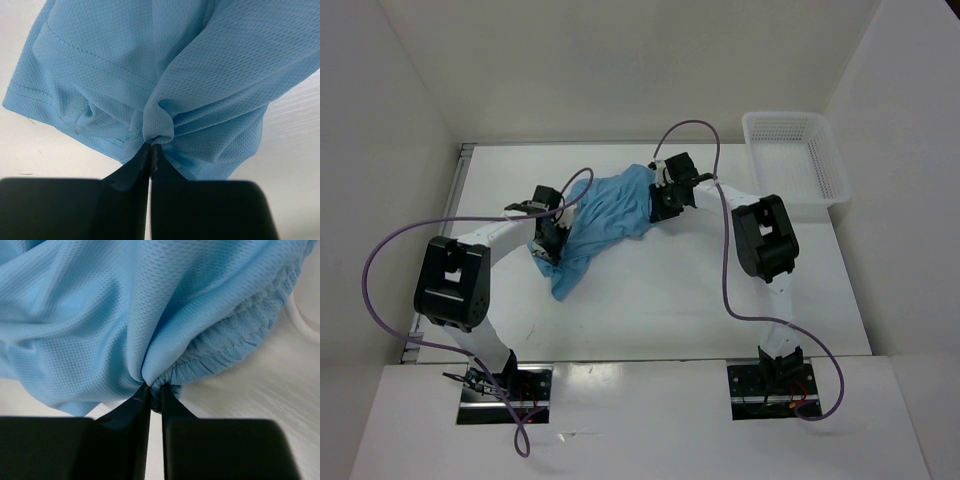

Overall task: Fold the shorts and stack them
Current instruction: Flatten the shorts out

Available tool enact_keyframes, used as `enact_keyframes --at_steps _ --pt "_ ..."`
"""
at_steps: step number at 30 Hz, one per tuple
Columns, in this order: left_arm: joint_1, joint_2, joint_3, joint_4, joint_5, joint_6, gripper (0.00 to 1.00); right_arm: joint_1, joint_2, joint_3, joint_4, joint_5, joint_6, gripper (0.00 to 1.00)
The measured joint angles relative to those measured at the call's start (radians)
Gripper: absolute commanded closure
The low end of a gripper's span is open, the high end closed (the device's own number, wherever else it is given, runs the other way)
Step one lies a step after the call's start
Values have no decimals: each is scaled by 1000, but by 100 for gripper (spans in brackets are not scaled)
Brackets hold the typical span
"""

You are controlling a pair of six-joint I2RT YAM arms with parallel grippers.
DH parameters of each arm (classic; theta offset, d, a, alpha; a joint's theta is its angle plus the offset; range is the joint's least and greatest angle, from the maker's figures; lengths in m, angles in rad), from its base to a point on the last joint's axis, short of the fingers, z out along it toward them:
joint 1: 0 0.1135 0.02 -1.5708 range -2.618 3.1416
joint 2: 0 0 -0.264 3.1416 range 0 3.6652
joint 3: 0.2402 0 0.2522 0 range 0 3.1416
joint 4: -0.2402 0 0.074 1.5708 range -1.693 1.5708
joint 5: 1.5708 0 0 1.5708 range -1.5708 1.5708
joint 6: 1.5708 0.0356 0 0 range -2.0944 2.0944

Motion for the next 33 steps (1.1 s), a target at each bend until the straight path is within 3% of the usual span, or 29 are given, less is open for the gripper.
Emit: enact_keyframes --at_steps 2,8,13,17,25,33 --pt "4 0 2 1 -1 0 100 1 1 0 7 -9 6 100" --pt "76 2 84 -3 -61 0 100 -12 -5 25 -33 -6 -40 100" --pt "203 35 475 30 -88 -2 100 -91 -33 203 -115 6 -82 100" --pt "214 -8 683 105 -77 -4 100 -124 -180 323 -100 -2 -100 100" --pt "203 -252 626 110 -69 -5 100 -113 -582 373 -89 -40 -146 100" --pt "198 -395 549 97 -51 -5 100 -106 -705 265 -138 -62 -189 100"
